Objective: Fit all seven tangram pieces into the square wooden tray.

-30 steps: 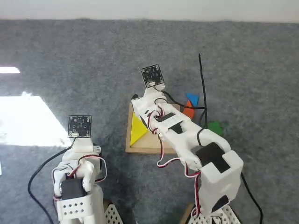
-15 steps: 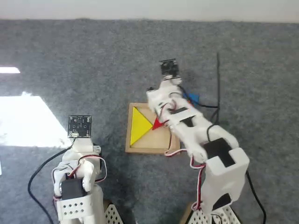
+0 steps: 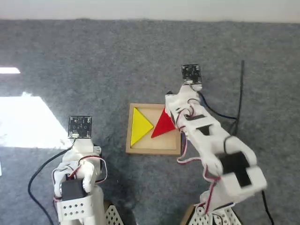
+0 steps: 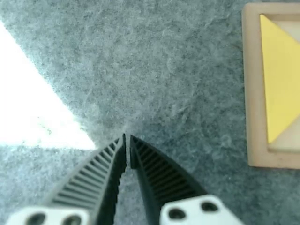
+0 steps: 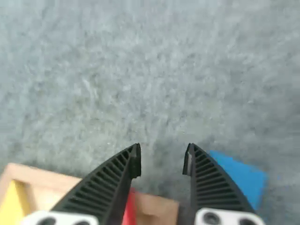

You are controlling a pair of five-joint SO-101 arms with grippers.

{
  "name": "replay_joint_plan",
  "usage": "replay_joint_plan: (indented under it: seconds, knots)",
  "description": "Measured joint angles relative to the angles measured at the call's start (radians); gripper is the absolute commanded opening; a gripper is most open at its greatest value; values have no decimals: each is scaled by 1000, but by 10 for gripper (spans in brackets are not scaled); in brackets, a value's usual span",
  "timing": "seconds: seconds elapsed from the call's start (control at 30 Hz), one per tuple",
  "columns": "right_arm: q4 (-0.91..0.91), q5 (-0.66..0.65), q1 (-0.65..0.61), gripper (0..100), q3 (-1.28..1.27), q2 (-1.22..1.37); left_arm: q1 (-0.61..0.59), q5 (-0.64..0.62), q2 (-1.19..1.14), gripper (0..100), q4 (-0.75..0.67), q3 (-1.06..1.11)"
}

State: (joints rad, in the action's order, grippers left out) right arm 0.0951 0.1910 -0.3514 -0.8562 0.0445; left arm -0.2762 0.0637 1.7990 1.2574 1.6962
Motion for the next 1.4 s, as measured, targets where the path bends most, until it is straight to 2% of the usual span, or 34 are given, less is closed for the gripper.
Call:
replay_joint_plan:
  seconds: [0.27, 0.37, 0.57, 0.73, 0.83, 1.13, 1.4]
  knots:
    - [0, 80, 2, 165, -275, -330, 0, 0, 0, 14, 0, 0]
    - [-32, 83, -38, 165, -364, -434, 0, 0, 0, 14, 0, 0]
    - [-361, 83, -203, 165, -387, -611, 0, 0, 0, 14, 0, 0]
    - [-706, 83, -215, 165, -319, -698, 0, 0, 0, 14, 0, 0]
    - [-832, 83, -215, 165, -296, -710, 0, 0, 0, 14, 0, 0]
    - [-789, 83, -216, 165, -292, -692, 0, 0, 0, 14, 0, 0]
    - [-637, 83, -216, 165, -221, -413, 0, 0, 0, 14, 0, 0]
